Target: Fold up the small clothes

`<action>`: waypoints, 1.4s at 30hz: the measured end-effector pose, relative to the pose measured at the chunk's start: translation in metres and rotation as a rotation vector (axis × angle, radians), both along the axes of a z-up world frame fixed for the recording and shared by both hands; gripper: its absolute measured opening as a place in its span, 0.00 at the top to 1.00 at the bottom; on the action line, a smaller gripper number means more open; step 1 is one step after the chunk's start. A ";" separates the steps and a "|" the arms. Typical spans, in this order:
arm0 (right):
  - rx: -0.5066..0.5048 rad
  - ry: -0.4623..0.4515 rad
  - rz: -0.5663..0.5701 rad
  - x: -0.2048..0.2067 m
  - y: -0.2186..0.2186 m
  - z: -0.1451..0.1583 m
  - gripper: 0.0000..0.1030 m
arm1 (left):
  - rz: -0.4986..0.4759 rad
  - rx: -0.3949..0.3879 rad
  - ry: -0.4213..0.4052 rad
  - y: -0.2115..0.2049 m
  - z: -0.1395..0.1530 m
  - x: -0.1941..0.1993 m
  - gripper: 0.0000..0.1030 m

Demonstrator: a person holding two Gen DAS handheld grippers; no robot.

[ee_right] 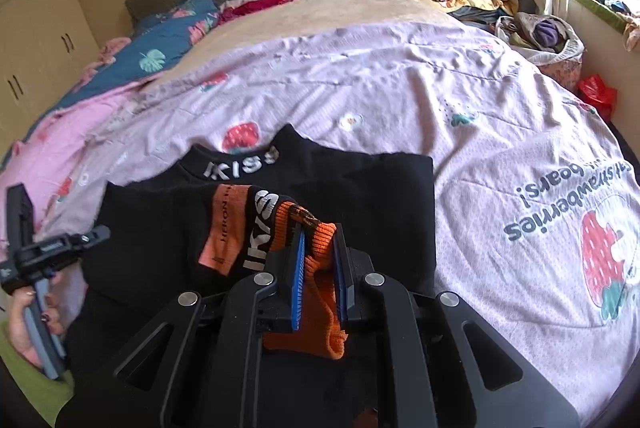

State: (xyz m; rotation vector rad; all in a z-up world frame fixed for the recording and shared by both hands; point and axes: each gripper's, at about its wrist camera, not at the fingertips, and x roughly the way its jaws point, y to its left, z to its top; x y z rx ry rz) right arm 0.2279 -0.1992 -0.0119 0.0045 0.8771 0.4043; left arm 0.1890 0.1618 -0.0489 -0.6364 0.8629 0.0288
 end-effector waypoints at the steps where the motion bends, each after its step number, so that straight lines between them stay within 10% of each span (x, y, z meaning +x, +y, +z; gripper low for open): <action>1: -0.022 -0.005 -0.002 -0.001 0.003 -0.003 0.89 | 0.001 0.000 -0.001 0.001 0.000 0.001 0.93; 12: -0.140 0.005 -0.065 -0.001 0.007 -0.022 0.83 | -0.002 0.018 0.017 0.000 -0.002 0.004 0.93; 26: -0.007 0.040 -0.009 -0.031 0.005 -0.004 0.71 | -0.065 0.096 -0.067 -0.018 0.041 -0.015 0.86; 34: -0.017 0.037 0.076 -0.050 0.034 -0.007 0.56 | -0.152 0.127 0.008 -0.044 0.019 -0.011 0.62; 42: -0.034 0.028 0.131 -0.055 0.051 -0.007 0.45 | -0.154 0.139 0.065 -0.035 -0.003 -0.012 0.62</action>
